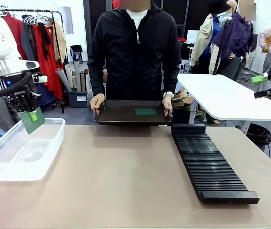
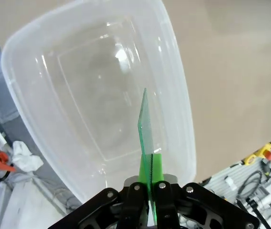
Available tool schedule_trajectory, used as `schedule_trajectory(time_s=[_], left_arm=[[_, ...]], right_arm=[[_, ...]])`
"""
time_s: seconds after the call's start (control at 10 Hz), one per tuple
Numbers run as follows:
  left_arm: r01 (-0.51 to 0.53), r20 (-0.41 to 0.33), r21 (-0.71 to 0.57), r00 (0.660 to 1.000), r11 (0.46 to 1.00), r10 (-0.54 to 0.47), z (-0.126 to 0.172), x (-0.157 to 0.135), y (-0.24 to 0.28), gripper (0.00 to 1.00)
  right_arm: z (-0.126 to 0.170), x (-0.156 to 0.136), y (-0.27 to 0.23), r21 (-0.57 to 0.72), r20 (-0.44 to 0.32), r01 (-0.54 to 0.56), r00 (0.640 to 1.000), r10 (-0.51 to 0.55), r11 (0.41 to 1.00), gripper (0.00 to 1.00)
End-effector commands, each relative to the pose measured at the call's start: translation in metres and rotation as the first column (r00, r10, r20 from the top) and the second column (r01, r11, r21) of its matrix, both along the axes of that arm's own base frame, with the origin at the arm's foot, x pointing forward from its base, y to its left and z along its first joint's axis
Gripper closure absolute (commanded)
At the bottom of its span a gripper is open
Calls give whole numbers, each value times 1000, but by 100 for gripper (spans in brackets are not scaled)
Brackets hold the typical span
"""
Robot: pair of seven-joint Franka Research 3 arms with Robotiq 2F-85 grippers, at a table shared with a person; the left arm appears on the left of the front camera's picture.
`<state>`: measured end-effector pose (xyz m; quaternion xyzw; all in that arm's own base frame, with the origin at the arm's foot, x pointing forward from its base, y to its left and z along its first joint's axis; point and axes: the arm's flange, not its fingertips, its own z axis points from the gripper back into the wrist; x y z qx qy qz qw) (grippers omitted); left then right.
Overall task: Sort PCBs into racks and boxes based on the side picked up.
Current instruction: If the short side of the Blank PCB is picked up, insert it into the PCB Rack ; if the long side is picked up, place it in the Organizing box.
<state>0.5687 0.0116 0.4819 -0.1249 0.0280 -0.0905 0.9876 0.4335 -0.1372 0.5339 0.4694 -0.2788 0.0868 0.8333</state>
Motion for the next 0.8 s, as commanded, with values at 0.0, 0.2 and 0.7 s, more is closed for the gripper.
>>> schedule_trajectory(time_s=[0.0,0.2,0.7], left_arm=[[3,89,-74,996,997,4,-18,-16,12,100],[-14,118,-125,993,992,29,-35,-26,21,100],[-27,138,-241,989,970,62,-75,-33,32,100]], right_arm=[[2,-1,1,-11,0,-4,1000,4,1000,0],[2,-1,1,-11,0,-4,1000,4,1000,0],[2,-1,1,-11,0,-4,1000,4,1000,0]])
